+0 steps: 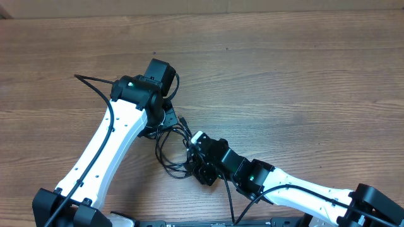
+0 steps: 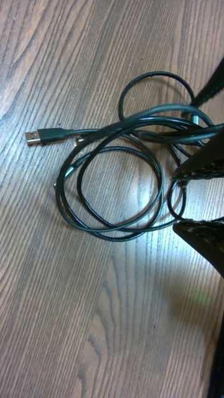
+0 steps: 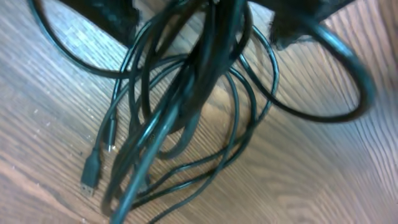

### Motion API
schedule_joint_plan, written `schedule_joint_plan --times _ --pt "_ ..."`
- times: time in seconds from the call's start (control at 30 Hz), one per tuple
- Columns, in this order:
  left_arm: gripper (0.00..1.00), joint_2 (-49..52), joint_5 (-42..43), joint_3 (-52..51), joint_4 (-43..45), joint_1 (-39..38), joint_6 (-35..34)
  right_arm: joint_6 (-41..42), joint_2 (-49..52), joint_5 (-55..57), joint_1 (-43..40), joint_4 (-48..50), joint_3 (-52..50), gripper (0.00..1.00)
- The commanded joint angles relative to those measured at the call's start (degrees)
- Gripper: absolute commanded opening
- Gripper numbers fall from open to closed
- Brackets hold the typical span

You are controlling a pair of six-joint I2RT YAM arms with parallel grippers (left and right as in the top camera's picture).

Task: Untangle cables

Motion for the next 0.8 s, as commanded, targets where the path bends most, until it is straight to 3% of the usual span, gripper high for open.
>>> schedule_joint_plan --times 0.0,0.17,0.23,0.4,0.77 --pt "0.24 0.6 0.3 0.4 0.0 0.3 -1.3 -0.2 0.0 0.7 0.2 1.0 0.4 0.58" --pt "0.24 0.6 0.3 0.4 0.0 0.3 -1.3 -0.2 -1.7 0.5 0.2 2.3 0.5 0.59" --pt "0.24 0.6 0.3 0.4 0.1 0.3 -1.3 -0.2 -2.3 0.5 0.2 2.4 0.5 0.49" --pt "0.24 0.6 0.3 0.4 0.0 0.3 -1.3 -0.2 -2.3 0.6 0.2 2.3 0.5 0.06" --pt "0.28 0.6 0.3 0.4 -1.2 0.3 -1.2 0.0 -6.7 0.5 0.2 1.5 0.5 0.04"
